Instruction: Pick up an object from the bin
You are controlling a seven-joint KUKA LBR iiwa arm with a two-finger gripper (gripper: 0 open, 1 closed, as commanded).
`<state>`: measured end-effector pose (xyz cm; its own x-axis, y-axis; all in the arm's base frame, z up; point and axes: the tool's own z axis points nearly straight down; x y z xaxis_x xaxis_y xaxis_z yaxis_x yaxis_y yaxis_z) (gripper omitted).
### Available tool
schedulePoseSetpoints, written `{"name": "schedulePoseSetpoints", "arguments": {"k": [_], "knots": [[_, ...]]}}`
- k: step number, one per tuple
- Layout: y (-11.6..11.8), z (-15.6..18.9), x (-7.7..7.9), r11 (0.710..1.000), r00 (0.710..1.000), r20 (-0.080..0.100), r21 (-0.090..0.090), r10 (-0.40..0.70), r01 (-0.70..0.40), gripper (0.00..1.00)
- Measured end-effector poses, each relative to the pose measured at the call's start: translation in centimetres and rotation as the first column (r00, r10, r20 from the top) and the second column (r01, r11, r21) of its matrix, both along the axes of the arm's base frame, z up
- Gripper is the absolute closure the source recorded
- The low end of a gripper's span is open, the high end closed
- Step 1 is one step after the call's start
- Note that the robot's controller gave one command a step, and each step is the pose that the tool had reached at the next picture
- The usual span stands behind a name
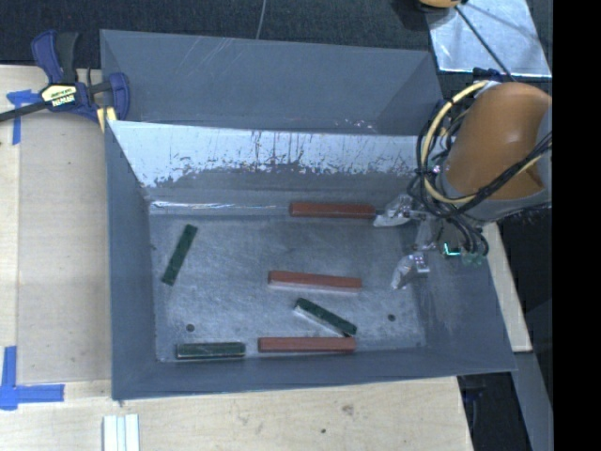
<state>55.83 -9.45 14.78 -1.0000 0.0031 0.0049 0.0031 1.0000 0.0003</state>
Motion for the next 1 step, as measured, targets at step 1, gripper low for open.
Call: {"name": "schedulePoseSetpoints", "arguments": {"k": [1], "knots": [[0.02,0.46,0.2,1.0,1.0,0.008,-0.001,0.002,-0.002,0.0]]}}
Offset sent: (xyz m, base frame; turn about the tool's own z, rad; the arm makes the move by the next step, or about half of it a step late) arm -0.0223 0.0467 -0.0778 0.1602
